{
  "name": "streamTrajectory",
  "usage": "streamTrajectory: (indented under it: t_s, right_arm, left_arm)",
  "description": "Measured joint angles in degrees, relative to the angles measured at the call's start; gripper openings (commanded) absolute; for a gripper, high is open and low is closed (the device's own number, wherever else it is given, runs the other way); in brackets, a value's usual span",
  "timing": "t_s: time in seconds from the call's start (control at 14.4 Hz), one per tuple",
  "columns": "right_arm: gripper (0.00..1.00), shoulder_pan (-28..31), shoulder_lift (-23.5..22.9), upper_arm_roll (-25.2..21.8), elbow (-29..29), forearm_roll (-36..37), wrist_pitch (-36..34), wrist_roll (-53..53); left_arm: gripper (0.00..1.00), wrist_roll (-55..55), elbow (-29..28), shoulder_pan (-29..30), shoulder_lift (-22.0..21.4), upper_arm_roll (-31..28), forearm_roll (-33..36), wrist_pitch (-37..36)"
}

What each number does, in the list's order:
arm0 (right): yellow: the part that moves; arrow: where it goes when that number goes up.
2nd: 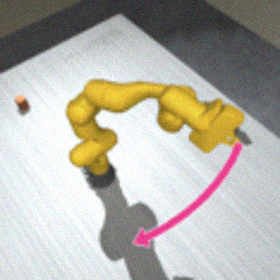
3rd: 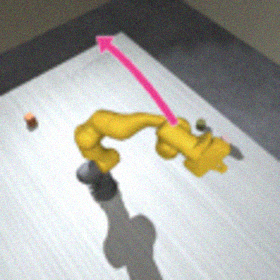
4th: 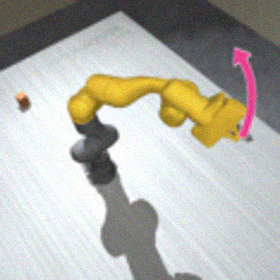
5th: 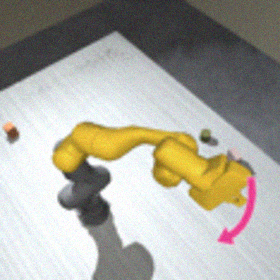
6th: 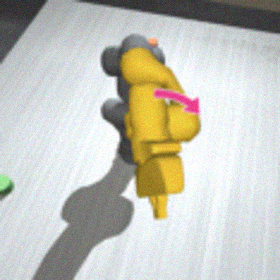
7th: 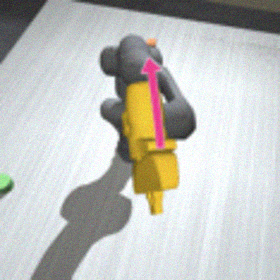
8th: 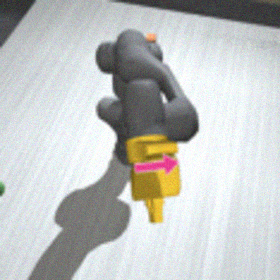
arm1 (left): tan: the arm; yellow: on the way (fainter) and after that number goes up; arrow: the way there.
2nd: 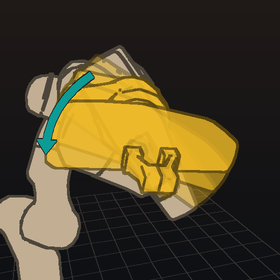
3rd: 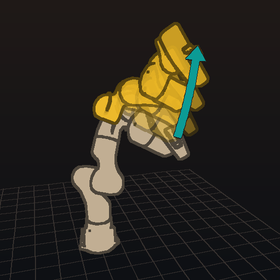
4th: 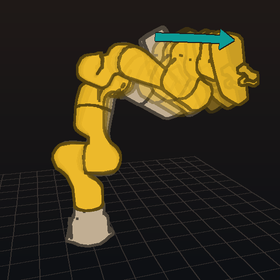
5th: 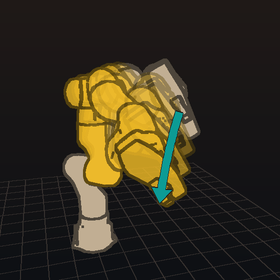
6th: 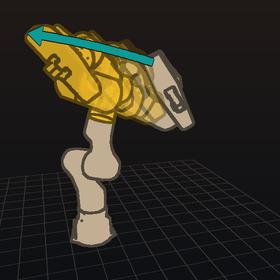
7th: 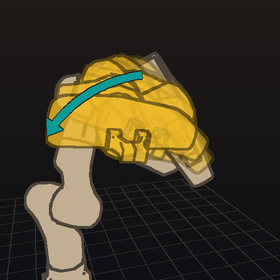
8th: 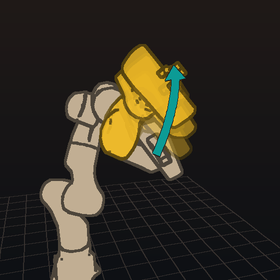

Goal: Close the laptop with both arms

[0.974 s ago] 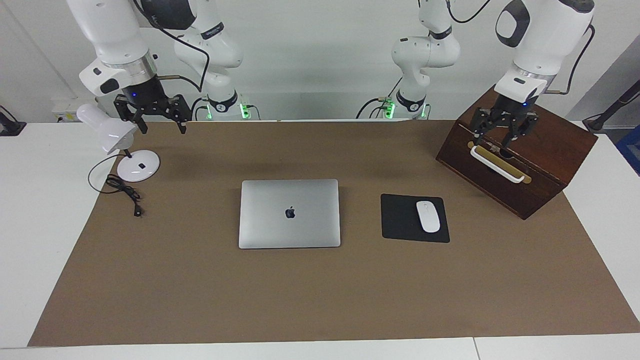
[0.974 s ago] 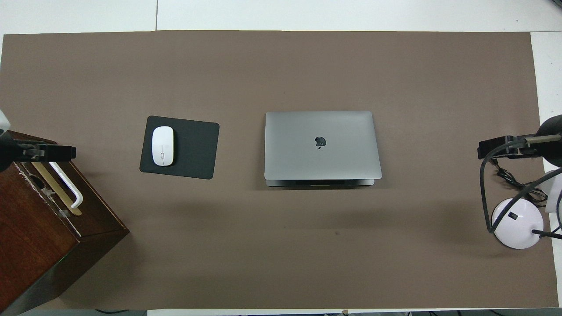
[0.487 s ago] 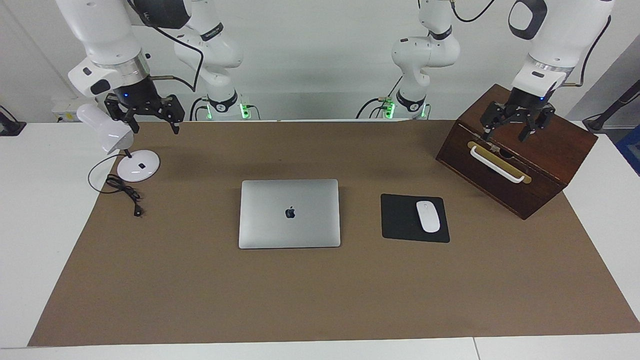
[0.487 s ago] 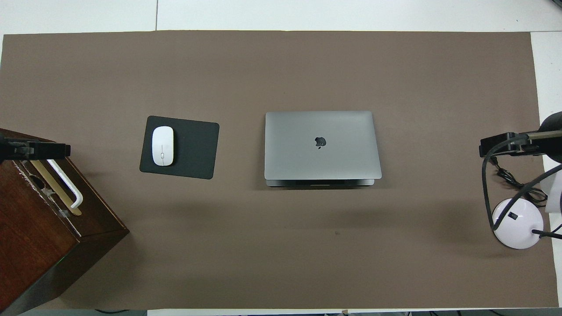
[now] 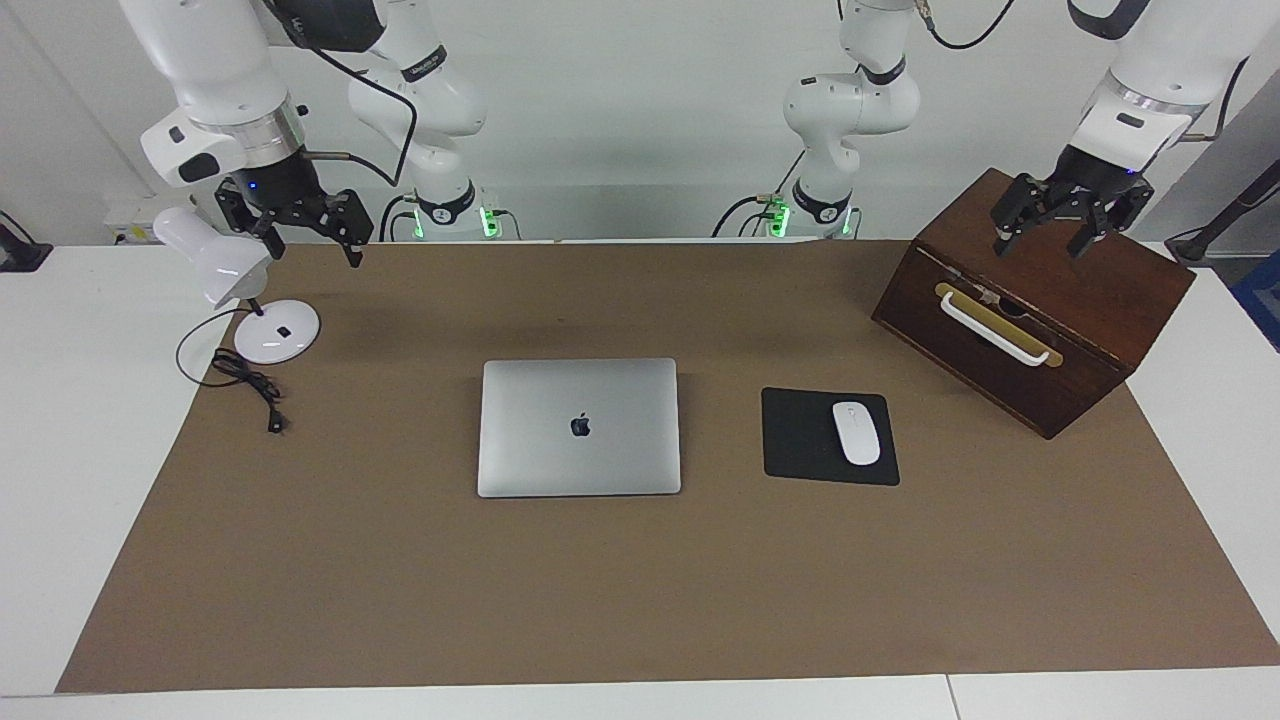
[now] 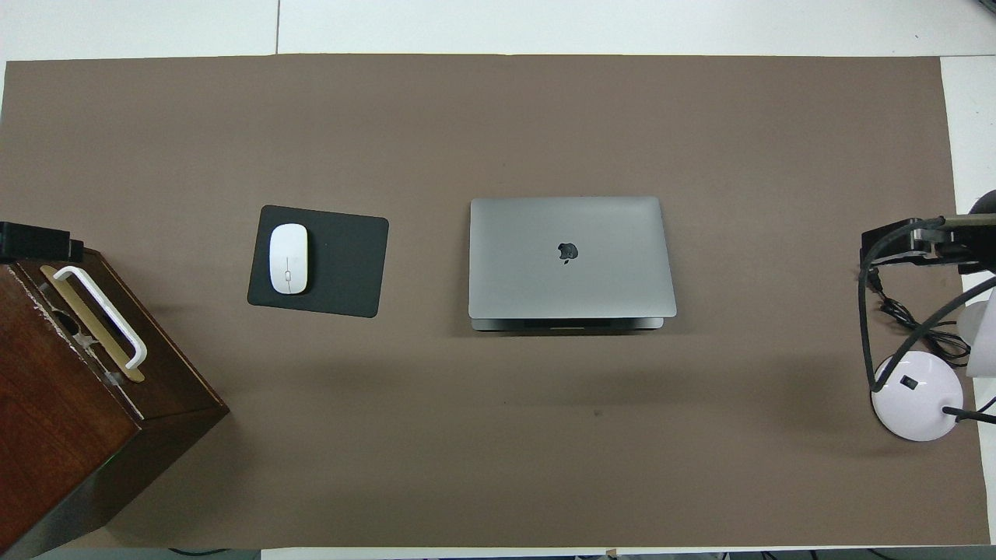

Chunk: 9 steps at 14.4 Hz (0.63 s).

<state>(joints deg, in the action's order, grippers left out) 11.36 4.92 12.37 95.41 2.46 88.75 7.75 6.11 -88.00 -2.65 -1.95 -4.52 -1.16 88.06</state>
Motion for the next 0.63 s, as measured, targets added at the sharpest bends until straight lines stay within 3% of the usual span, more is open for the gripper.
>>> streamTrajectory:
  t_s: [0.21, 0.63]
  right_arm:
    - [1.0, 0.0, 0.0, 0.0, 0.0, 0.0, 0.0, 0.0]
    - [1.0, 0.0, 0.0, 0.0, -0.1, 0.0, 0.0, 0.0]
  left_arm:
    - [1.0, 0.0, 2.2, 0.3, 1.8, 0.0, 0.0, -1.2]
    - [1.0, 0.0, 1.1, 0.5, 2.6, 0.0, 0.0, -2.1]
